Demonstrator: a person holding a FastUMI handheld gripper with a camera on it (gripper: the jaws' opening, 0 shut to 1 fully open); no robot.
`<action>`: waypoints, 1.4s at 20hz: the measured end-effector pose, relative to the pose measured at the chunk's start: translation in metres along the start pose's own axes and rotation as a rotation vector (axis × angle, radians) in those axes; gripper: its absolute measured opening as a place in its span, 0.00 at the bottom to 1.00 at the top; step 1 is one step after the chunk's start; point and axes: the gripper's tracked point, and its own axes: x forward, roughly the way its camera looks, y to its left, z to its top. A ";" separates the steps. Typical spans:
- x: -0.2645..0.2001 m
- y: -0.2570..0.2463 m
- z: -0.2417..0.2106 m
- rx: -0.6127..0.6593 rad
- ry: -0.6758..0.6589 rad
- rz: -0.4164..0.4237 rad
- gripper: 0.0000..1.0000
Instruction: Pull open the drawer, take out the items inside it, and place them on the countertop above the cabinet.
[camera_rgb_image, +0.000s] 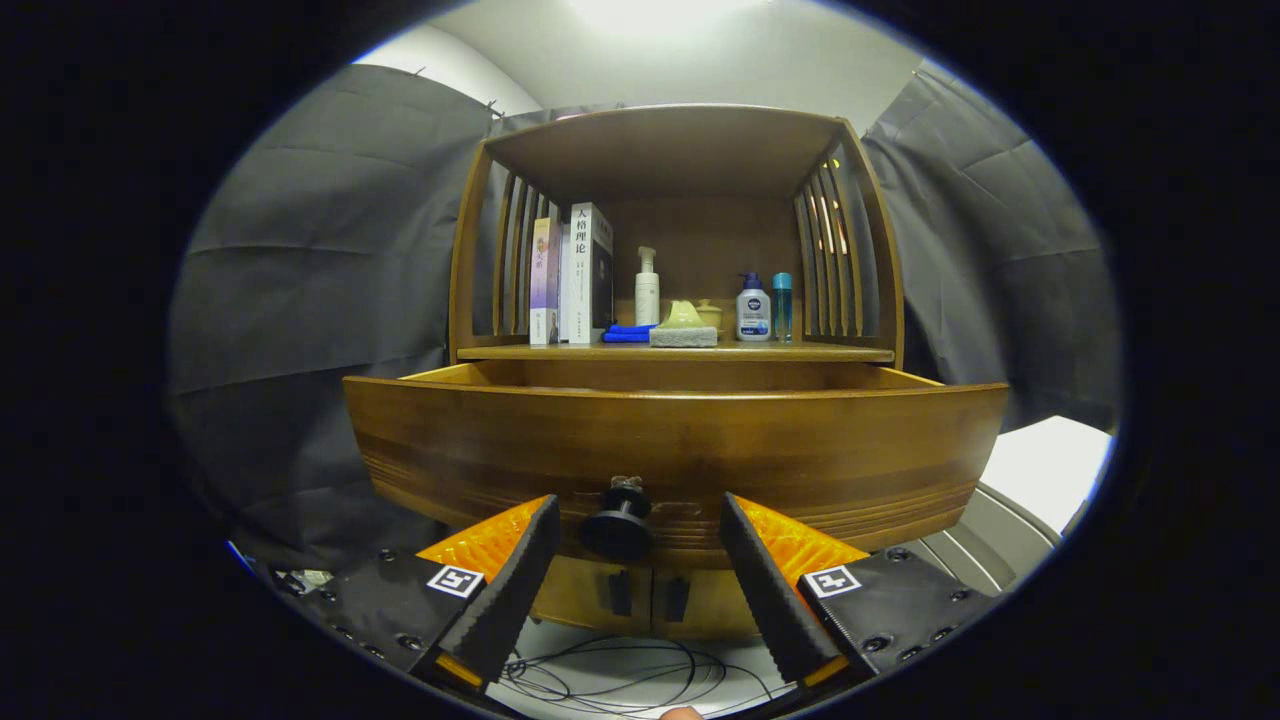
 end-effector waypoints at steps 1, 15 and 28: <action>0.003 0.001 0.000 -0.004 -0.002 -0.003 1.00; 0.024 -0.005 0.004 -0.042 -0.010 -0.079 0.96; 0.058 -0.010 0.017 -0.037 0.005 -0.097 0.97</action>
